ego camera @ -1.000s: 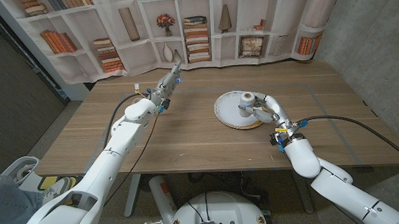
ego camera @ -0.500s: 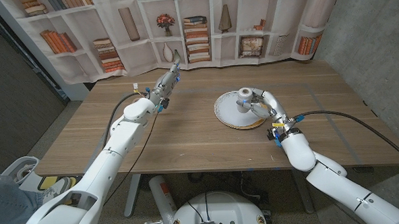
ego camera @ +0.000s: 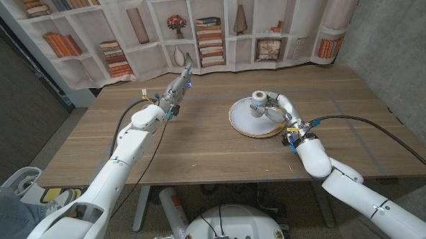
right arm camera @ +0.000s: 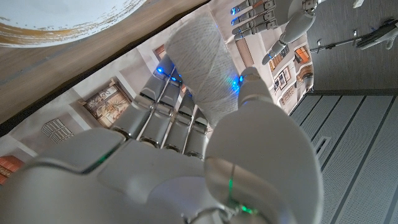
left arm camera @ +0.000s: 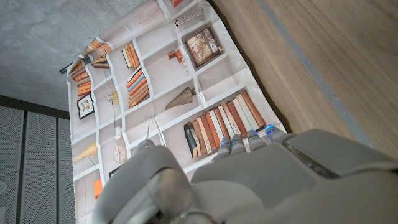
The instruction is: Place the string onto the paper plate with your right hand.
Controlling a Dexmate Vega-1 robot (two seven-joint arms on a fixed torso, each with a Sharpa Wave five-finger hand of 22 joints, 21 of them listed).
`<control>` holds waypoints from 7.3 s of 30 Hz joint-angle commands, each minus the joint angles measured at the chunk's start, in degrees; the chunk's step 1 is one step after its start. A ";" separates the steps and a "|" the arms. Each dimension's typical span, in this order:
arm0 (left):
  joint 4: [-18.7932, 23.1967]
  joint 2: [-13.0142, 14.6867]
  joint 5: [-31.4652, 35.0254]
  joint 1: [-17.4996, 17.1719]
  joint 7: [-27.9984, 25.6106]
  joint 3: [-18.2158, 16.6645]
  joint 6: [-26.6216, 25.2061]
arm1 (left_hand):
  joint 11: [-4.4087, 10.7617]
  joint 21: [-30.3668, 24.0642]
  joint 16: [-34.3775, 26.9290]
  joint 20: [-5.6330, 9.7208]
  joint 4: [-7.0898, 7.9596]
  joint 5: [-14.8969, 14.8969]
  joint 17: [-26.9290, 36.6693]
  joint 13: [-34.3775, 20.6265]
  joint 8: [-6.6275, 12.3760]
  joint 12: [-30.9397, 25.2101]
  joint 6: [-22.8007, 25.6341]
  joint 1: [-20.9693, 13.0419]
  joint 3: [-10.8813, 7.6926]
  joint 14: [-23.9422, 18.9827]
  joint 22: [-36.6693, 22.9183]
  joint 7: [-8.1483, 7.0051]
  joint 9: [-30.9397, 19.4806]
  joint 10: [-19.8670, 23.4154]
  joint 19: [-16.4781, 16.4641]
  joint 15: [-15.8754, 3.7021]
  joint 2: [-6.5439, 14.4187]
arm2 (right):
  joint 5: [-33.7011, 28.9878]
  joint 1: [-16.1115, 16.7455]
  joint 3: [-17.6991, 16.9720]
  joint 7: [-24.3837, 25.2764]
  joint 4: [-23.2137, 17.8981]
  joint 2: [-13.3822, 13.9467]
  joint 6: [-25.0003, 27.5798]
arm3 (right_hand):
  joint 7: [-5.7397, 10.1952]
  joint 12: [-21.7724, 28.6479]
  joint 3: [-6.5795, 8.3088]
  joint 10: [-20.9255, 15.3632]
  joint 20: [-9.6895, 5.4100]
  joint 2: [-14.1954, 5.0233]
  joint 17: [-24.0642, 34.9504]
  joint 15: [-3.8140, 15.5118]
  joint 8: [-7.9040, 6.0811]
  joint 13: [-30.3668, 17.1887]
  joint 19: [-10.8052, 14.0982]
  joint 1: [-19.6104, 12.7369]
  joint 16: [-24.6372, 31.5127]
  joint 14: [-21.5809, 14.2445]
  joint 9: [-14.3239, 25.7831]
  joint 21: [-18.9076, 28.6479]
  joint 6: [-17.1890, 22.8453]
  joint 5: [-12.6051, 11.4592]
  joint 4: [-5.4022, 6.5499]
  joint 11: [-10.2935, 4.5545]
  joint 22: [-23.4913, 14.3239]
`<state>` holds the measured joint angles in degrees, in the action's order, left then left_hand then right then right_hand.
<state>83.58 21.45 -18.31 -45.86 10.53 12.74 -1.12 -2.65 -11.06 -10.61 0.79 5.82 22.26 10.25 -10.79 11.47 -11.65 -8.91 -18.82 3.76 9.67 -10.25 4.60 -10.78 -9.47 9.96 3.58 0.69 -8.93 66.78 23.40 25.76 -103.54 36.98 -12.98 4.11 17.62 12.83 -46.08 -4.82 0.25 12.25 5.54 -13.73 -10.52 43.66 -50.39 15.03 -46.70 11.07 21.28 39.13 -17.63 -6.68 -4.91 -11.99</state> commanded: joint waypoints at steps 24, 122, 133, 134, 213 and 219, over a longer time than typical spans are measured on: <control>2.07 0.60 0.03 -1.18 -0.52 -0.54 -0.65 | -0.23 -0.48 -0.16 -0.04 0.14 0.22 0.26 -0.13 0.00 -0.14 0.00 -0.57 0.62 2.50 -0.26 0.16 -0.17 -0.42 4.21 0.24 0.59 | 0.34 -8.07 4.25 -1.16 7.44 -3.09 -0.59 | 1.71 -0.82 -0.30 -1.41 -6.28 -2.74 0.27 7.18 0.67 -0.27 -0.22 -0.55 -0.32 -0.78 0.12 0.33 2.42 0.50 0.01 -0.74 -0.11; 2.78 0.88 -0.37 -2.15 -1.02 -0.41 -0.41 | -0.23 -0.41 -0.16 -0.26 0.10 0.21 0.26 -0.13 -0.02 -0.11 0.03 -1.03 1.90 2.60 -0.27 -0.04 -0.17 -0.61 4.72 0.20 1.10 | 1.01 -17.49 10.68 5.45 26.69 -9.04 1.97 | 2.03 -3.07 -1.19 -1.71 -6.17 -3.35 0.38 7.00 1.80 -0.40 -1.49 -0.47 -2.00 0.37 0.19 -0.18 2.99 1.70 0.14 -1.60 -0.03; 2.32 1.01 -0.31 -1.87 -0.50 -0.30 -0.58 | -0.23 -0.41 -0.17 -0.29 0.10 0.22 0.26 -0.13 -0.01 -0.13 0.06 -1.08 2.04 2.59 -0.27 -0.04 -0.17 -0.56 4.78 0.18 1.16 | 1.17 -17.52 11.11 5.86 27.25 -9.35 2.14 | 2.07 -3.25 -1.29 -1.65 -6.17 -3.42 0.41 6.98 1.88 -0.40 -1.51 -0.39 -2.08 0.44 0.19 -0.20 2.92 1.75 0.19 -1.78 -0.02; 2.34 0.91 -0.35 -1.92 -0.63 -0.36 -0.56 | -0.23 -0.41 -0.16 -0.28 0.10 0.22 0.26 -0.13 0.00 -0.13 0.09 -1.09 2.05 2.62 -0.27 -0.07 -0.17 -0.56 4.79 0.19 1.16 | 1.17 -17.49 11.12 5.93 27.22 -9.36 2.23 | 2.09 -3.27 -1.30 -1.64 -6.16 -3.41 0.41 6.98 1.90 -0.40 -1.54 -0.39 -2.09 0.47 0.19 -0.21 2.89 1.76 0.19 -1.79 -0.02; -0.39 0.07 0.14 -0.26 0.47 0.01 -0.35 | -0.24 -0.47 -0.16 -0.48 0.07 0.22 0.26 -0.13 -0.01 -0.14 0.15 -1.46 2.97 2.68 -0.28 -0.30 -0.17 -0.60 4.96 0.19 1.61 | -0.17 -17.30 11.93 3.98 23.84 -6.41 7.34 | 0.63 -6.74 -7.54 16.59 -0.37 1.89 -0.11 -1.14 3.47 -0.89 -17.18 7.42 -4.98 22.44 0.31 -7.82 -12.95 -1.26 2.35 2.42 0.43; 0.63 0.22 0.20 -0.82 0.10 -0.07 -0.66 | -0.26 -0.48 -0.17 -0.46 0.08 0.21 0.26 -0.13 -0.01 -0.16 0.17 -1.48 3.02 2.68 -0.28 -0.31 -0.17 -0.58 4.95 0.16 1.65 | -0.27 -17.00 11.88 3.96 23.44 -6.20 7.85 | 0.32 -6.85 -8.05 19.01 0.29 2.21 -0.24 -1.88 3.51 -0.91 -18.78 8.05 -4.92 24.68 0.33 -8.51 -15.13 -2.07 2.52 2.83 0.46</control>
<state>82.96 21.59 -18.32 -45.98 11.21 12.63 -1.18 -2.94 -11.06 -10.61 0.79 6.02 22.25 10.25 -10.79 11.47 -11.65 -8.70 -20.10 6.26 9.67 -10.25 4.40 -10.78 -9.77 9.96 3.58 1.98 -9.01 49.25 35.36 30.07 -79.31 30.18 -5.87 4.47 10.98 5.28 -28.08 -2.64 2.32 11.97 2.55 -10.41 -11.34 25.51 -42.75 9.97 -22.77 11.08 13.14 25.11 -19.08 -4.18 -2.11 -11.46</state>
